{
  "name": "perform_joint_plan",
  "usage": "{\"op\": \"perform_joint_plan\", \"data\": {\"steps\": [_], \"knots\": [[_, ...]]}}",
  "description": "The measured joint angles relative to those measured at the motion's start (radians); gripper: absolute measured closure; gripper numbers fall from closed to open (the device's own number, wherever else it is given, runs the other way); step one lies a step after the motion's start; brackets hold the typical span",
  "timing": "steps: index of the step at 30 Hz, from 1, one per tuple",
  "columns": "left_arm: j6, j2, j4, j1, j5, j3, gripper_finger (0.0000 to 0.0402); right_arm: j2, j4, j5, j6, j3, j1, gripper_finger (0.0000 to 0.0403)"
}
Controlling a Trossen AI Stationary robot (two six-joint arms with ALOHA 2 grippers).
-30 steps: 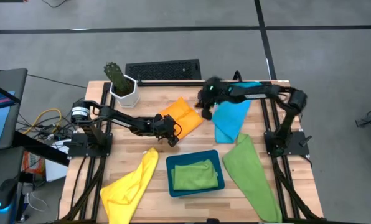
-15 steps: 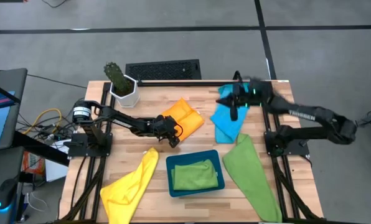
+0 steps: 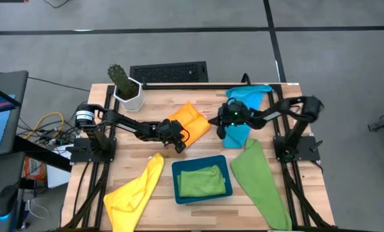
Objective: Fold microfiber towels
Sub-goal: Fold the orange microfiber towel
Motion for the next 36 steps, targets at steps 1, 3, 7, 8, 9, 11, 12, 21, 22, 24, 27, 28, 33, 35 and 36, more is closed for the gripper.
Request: {"op": "perform_joint_plan", "data": {"steps": [1, 3, 7, 8, 9, 11, 12, 21, 22, 24, 27, 28, 33, 35, 36], "knots": [[0.000, 0.000, 0.000, 0.000, -0.001, 0.000, 0.0402, 0.030, 0.009, -0.005, -0.004, 0.011, -0.004, 0.0394], [0.000, 0.000, 0.002, 0.000, 0.001, 0.000, 0.0402, 0.099, 0.003, -0.017, -0.014, 0.043, -0.006, 0.0393], [-0.006, -0.017, -0.012, -0.001, 0.013, 0.000, 0.0401, 0.176, 0.010, -0.037, -0.004, 0.075, -0.015, 0.0393], [-0.008, -0.025, -0.023, -0.001, 0.017, -0.001, 0.0401, 0.187, 0.016, -0.040, 0.000, 0.079, -0.020, 0.0394], [-0.009, -0.037, -0.041, -0.001, 0.017, -0.001, 0.0401, 0.193, 0.019, -0.046, 0.005, 0.082, -0.027, 0.0394], [-0.009, -0.062, -0.084, -0.001, 0.016, -0.002, 0.0401, 0.178, 0.003, -0.055, 0.012, 0.080, -0.045, 0.0394], [-0.008, -0.075, -0.108, -0.001, 0.016, -0.002, 0.0401, 0.155, -0.014, -0.056, 0.013, 0.077, -0.054, 0.0394], [-0.024, -0.213, -0.131, -0.004, -0.169, 0.000, 0.0401, 0.010, 0.061, -0.059, -0.059, 0.076, -0.018, 0.0392], [-0.025, -0.213, -0.133, 0.000, -0.198, -0.002, 0.0401, 0.028, 0.085, -0.056, -0.063, 0.085, -0.010, 0.0392], [-0.041, -0.209, -0.130, 0.017, -0.205, -0.016, 0.0401, 0.078, 0.098, -0.052, -0.070, 0.107, 0.002, 0.0393], [-0.063, -0.191, -0.126, 0.038, -0.149, -0.032, 0.0401, 0.182, 0.093, -0.044, -0.064, 0.162, 0.006, 0.0392], [-0.063, -0.188, -0.126, 0.041, -0.132, -0.035, 0.0401, 0.214, 0.098, -0.043, -0.057, 0.182, 0.005, 0.0392], [-0.090, -0.194, -0.138, 0.057, -0.139, -0.064, 0.0401, 0.354, 0.091, -0.052, 0.016, 0.277, -0.005, 0.0392], [-0.102, -0.229, -0.138, 0.082, -0.131, -0.062, 0.0401, 0.359, 0.097, -0.070, 0.048, 0.297, -0.010, 0.0392], [-0.103, -0.252, -0.134, 0.094, -0.128, -0.058, 0.0401, 0.344, 0.090, -0.086, 0.060, 0.293, -0.010, 0.0392]]}}
